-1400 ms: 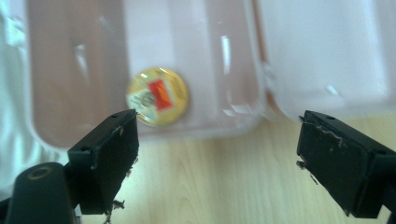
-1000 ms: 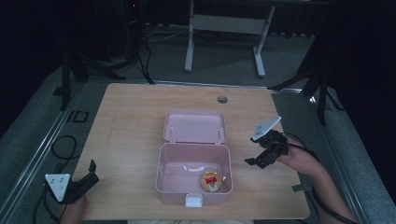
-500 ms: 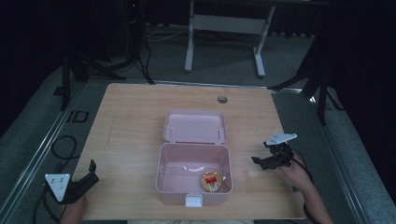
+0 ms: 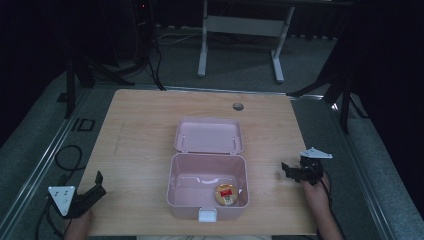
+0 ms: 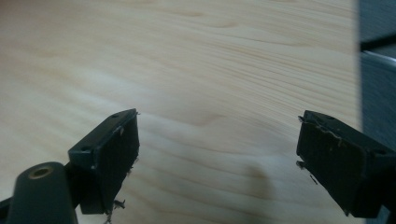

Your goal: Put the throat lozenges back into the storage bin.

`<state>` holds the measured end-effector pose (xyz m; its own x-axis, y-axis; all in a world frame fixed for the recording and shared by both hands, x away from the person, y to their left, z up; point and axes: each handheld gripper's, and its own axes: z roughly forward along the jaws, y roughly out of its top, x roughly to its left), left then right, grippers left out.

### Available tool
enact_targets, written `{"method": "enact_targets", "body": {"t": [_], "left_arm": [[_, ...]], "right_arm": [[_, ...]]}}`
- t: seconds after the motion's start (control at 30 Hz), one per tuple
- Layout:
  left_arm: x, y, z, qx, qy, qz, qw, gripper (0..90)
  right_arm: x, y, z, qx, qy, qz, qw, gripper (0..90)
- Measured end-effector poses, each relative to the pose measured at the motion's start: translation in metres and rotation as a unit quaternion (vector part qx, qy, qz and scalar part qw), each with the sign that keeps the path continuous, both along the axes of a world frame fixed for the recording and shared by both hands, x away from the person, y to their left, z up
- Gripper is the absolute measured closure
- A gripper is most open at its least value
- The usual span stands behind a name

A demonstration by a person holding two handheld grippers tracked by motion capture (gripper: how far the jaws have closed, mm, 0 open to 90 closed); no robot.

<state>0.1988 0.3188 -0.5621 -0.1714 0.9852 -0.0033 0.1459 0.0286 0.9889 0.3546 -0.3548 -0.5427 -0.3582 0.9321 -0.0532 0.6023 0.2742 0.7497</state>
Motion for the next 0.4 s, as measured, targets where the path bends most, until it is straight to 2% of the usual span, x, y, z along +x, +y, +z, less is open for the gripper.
{"method": "enact_targets", "body": {"t": [0.07, 0.17, 0.27, 0.4], "left_arm": [[0.0, 0.0, 0.0, 0.0, 0.0, 0.0, 1.0, 1.2], [-0.0002, 0.0, 0.0, -0.001, -0.001, 0.0, 1.0, 1.2], [-0.0002, 0.0001, 0.0, 0.0, 0.0, 0.0, 1.0, 1.2], [-0.0002, 0.0001, 0.0, -0.001, -0.001, 0.0, 1.0, 1.2]], "right_arm": [[-0.0006, -0.0036, -0.0021, 0.005, -0.003, -0.03, 0.9995, 12.8], [-0.0025, -0.0064, -0.0024, 0.007, -0.017, -0.054, 0.9983, 12.8], [-0.0042, -0.0075, -0.0028, 0.006, -0.03, -0.067, 0.9973, 12.8], [-0.004, -0.0068, -0.0041, -0.003, -0.035, -0.076, 0.9965, 12.8]]}}
